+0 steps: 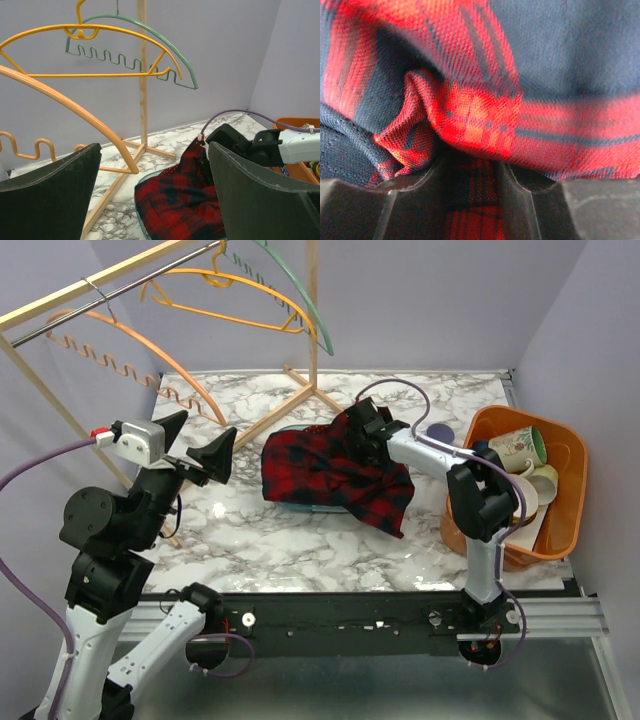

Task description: Remove the skirt from the hanger

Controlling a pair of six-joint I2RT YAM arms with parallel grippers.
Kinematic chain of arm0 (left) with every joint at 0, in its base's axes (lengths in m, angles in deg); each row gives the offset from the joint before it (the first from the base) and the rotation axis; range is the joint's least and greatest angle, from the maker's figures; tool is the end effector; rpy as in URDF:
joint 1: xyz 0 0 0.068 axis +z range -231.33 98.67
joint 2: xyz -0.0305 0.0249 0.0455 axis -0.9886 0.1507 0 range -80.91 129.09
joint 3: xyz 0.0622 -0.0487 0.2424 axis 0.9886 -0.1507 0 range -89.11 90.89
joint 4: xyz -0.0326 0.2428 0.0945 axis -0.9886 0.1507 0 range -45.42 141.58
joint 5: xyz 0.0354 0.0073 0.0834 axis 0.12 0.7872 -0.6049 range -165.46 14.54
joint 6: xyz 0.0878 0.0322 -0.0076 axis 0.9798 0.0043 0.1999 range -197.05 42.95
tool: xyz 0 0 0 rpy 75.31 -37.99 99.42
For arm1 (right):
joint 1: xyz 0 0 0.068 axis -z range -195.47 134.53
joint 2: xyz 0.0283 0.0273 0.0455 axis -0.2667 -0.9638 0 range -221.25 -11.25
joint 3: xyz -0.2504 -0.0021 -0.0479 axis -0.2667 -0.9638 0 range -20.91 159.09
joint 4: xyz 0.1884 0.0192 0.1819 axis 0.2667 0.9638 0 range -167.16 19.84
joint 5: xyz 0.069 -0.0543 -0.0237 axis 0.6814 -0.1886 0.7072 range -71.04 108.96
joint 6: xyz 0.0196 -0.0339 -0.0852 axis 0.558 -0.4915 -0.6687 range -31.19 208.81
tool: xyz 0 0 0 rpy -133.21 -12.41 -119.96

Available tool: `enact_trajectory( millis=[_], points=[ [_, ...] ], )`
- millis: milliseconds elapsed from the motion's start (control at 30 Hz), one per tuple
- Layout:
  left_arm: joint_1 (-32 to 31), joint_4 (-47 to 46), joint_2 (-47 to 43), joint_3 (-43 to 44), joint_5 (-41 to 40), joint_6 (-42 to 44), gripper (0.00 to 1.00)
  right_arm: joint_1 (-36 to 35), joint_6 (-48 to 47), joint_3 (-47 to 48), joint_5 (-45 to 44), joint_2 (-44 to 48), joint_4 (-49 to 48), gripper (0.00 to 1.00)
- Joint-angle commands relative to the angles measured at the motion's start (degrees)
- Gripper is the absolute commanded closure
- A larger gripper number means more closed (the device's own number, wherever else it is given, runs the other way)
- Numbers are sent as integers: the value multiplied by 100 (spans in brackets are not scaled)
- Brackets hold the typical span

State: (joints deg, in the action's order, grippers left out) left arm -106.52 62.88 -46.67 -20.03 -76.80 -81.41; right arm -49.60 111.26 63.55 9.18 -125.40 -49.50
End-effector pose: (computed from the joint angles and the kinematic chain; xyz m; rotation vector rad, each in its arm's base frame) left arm 0.1247 -0.0565 0.4866 0.2139 1.2763 -0.4277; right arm 0.3797 0.2400 0.1352 -0.1964 2.5500 0.1625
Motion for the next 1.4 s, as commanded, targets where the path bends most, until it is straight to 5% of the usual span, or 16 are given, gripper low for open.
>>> enact_trajectory(
  millis=[0,133,267,400,467,667,800,1067,1367],
  points=[
    [14,-29,65,114,73,5,1,-68,83,-167,117,-583,-112,53],
    [14,-11,39,194,47,-21,1,-59,31,52,-120,-232,318,51],
    [14,102,83,228,38,-21,1,-59,-48,298,-85,506,730,39],
    [14,130,258,290,-146,-205,1,-50,-215,728,55,1095,1153,7],
    [14,199,390,316,-95,-232,1,-59,-242,782,195,1480,1285,4],
    [14,375,802,334,282,-661,1,-76,-436,554,504,2501,1373,0],
    [-30,350,1181,273,969,-1180,1,-76,-322,-192,521,4018,777,0],
    [-1707,280,1638,264,46,-926,1,-76,-145,-887,872,5717,591,0],
    [-1999,-240,1411,-35,415,-1111,1,-76,-40,-1081,952,6422,548,0]
  ],
)
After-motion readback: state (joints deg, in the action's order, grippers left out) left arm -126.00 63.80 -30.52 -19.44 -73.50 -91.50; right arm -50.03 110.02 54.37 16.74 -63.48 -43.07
